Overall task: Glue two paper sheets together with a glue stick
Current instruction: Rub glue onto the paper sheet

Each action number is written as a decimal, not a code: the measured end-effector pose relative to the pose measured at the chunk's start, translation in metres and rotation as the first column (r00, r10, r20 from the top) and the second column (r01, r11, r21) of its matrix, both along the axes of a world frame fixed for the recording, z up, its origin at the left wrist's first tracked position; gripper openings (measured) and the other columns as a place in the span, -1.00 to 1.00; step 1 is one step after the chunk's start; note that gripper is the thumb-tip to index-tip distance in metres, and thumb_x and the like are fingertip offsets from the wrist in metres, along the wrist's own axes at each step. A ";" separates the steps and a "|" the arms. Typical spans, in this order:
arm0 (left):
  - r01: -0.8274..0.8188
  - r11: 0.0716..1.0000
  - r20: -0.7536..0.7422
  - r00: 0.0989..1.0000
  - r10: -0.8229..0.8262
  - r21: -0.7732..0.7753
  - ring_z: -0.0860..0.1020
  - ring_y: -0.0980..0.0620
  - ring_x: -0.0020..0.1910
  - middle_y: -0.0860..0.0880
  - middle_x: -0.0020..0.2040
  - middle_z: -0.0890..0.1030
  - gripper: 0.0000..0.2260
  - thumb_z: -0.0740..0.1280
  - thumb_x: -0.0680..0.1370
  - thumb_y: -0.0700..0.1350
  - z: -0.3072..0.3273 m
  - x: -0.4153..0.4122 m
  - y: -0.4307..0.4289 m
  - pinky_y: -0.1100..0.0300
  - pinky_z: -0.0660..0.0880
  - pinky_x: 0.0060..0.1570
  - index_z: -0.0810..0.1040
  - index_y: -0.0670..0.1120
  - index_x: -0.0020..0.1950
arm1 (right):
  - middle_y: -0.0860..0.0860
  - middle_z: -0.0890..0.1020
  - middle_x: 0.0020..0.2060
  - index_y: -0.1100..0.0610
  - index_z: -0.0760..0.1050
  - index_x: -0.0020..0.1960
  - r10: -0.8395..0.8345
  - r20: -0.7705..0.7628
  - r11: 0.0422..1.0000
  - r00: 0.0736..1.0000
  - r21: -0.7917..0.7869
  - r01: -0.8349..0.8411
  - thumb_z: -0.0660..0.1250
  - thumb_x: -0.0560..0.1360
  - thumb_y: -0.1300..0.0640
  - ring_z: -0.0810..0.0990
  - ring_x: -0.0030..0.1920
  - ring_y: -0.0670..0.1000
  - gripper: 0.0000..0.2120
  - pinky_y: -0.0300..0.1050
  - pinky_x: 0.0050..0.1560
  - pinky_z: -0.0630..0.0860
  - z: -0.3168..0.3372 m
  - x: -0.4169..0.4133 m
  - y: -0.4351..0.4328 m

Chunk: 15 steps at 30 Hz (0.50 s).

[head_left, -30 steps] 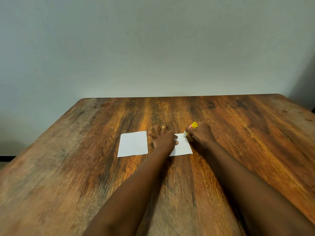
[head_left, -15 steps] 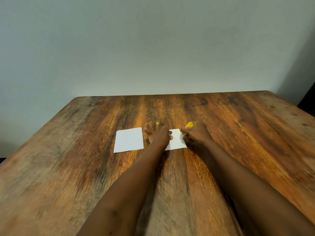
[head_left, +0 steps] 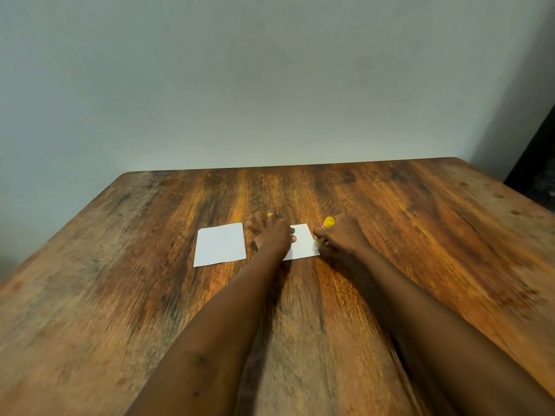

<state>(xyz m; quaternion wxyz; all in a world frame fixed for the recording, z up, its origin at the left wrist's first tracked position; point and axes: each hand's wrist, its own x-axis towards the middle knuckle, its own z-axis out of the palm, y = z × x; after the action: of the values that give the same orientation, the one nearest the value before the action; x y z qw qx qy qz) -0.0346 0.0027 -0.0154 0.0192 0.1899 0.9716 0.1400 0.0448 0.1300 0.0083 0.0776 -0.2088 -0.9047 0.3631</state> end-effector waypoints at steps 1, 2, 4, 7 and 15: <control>0.000 1.000 0.000 1.000 0.000 0.000 0.05 -0.22 0.51 -0.13 0.49 0.28 -0.67 0.29 0.55 -0.04 0.000 0.000 0.000 -0.28 -0.08 0.41 0.51 -0.02 0.32 | 0.14 0.53 -0.26 0.32 0.55 -0.18 0.004 0.001 1.000 1.000 -0.002 -0.004 0.43 0.37 0.10 0.48 -0.28 0.02 -0.75 -0.19 -0.39 0.34 0.001 0.001 0.000; -0.002 1.000 -0.002 1.000 0.002 0.002 0.05 -0.22 0.50 -0.13 0.49 0.28 -0.66 0.29 0.55 -0.04 0.000 0.000 0.000 -0.28 -0.08 0.41 0.51 -0.02 0.32 | 0.14 0.53 -0.28 0.30 0.53 -0.22 0.001 -0.013 1.000 1.000 -0.020 -0.001 0.43 0.37 0.11 0.49 -0.29 0.02 -0.76 -0.18 -0.38 0.34 0.001 0.002 0.000; -0.006 1.000 -0.009 1.000 0.006 0.003 0.05 -0.22 0.50 -0.12 0.48 0.29 -0.66 0.30 0.55 -0.03 0.000 0.001 0.000 -0.27 -0.10 0.41 0.51 -0.02 0.32 | 0.13 0.51 -0.33 0.27 0.50 -0.27 -0.022 -0.043 0.998 0.999 -0.061 0.019 0.43 0.36 0.12 0.48 -0.33 0.02 -0.78 -0.17 -0.40 0.35 0.002 0.004 0.000; -0.009 1.000 -0.021 1.000 0.009 0.000 0.08 -0.21 0.49 -0.13 0.46 0.31 -0.66 0.30 0.55 -0.03 0.000 0.001 -0.001 -0.25 -0.05 0.40 0.51 -0.05 0.31 | 0.10 0.51 -0.31 0.33 0.55 -0.20 0.001 -0.009 1.000 1.000 -0.015 -0.001 0.43 0.37 0.11 0.46 -0.33 -0.01 -0.75 -0.18 -0.42 0.33 0.003 0.004 0.000; -0.011 0.999 -0.135 0.991 0.004 -0.047 0.17 -0.16 0.44 -0.11 0.39 0.38 -0.64 0.32 0.53 0.04 -0.001 0.004 -0.008 -0.13 0.09 0.37 0.48 -0.08 0.28 | 0.19 0.65 -0.29 0.21 0.54 -0.33 -0.191 -0.233 0.976 0.954 -0.145 0.160 0.42 0.36 0.14 0.60 -0.32 0.11 -0.84 -0.03 -0.27 0.53 -0.003 0.003 0.004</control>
<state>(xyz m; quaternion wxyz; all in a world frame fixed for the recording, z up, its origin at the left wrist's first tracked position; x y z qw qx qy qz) -0.0308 -0.0056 -0.0161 -0.0425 0.1949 0.9744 0.1036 0.0483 0.1338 0.0054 0.2079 -0.2463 -0.8417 0.4333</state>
